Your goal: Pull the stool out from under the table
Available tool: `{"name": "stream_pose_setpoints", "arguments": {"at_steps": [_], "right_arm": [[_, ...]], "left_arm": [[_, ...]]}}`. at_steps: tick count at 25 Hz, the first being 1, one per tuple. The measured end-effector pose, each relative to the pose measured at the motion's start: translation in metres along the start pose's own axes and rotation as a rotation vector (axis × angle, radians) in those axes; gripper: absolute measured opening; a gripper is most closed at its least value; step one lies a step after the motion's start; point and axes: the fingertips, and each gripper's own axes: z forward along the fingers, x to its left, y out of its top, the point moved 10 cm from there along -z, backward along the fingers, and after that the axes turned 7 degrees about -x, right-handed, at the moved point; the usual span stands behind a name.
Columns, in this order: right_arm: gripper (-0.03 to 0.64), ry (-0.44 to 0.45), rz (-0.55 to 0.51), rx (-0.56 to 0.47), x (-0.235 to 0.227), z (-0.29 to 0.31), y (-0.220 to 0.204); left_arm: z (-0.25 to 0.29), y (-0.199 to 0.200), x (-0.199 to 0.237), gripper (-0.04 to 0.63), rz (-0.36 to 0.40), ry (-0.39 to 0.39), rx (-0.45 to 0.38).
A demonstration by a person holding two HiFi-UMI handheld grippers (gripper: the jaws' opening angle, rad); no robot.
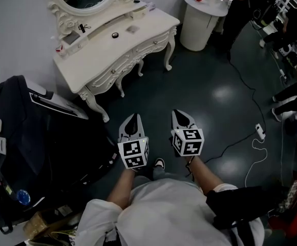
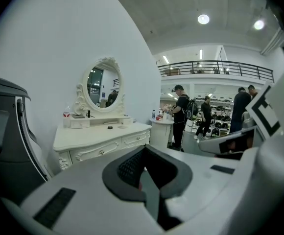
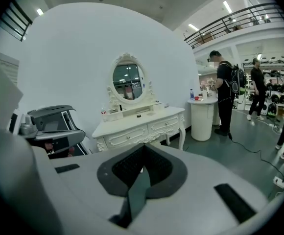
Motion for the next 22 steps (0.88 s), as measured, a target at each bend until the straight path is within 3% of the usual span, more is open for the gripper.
{"name": "stream_pose_setpoints", "arguments": {"at_steps": [11,22], "right_arm": [[-0.002,0.015,0.039,0.038,-0.032,0.021,-0.006],[-0.002,0.04,-0.006,0.071,-0.049,0.077,0.004]], "left_arm": [[0.03,-0.007,-0.005,-0.006,0.003,0.04,0.031],[0.085,-0.015,0.02,-0.006,-0.041,0.088,0.02]]}}
